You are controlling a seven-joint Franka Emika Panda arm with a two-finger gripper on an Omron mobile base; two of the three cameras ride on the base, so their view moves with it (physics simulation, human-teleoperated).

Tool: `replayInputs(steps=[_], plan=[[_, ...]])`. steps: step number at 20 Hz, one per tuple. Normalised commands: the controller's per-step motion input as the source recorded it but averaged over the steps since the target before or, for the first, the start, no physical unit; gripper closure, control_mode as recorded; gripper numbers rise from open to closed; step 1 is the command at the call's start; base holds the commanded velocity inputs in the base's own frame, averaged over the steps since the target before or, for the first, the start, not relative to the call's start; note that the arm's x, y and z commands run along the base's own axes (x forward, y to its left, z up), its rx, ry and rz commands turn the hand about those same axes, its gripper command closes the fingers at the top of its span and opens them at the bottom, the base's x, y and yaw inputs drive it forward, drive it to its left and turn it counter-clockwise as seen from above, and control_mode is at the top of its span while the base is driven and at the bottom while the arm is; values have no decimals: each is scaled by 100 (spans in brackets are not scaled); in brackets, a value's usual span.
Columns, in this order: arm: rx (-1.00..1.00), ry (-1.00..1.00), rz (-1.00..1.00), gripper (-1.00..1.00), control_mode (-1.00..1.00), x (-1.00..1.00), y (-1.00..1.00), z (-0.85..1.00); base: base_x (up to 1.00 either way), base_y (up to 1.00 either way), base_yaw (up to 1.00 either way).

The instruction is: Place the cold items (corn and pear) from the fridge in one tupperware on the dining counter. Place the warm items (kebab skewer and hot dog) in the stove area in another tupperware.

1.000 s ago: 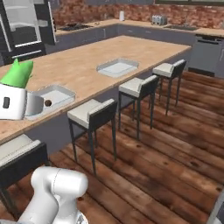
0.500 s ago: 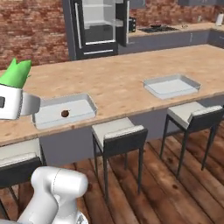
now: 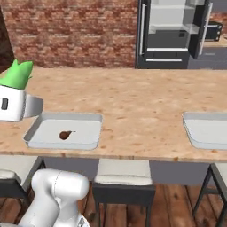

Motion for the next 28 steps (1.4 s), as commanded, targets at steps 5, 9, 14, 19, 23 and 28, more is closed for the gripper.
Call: replayInputs(steps=[5,9,14,19,23,28], plan=[[-10,46,57,100,-100,59,1,-20,40,-5,30],[-93,41,89,100,-100,69,32,-51,0,0,0],[-86,5,82,100,-100,45,26,-56,0,0,0],[-17,0,79,100,-100,74,0,-46,0,0,0],[0,11,69,100,-100,91,0,-46,0,0,0],[-23,36,56,100,-100,66,-1,-46,0,0,0]])
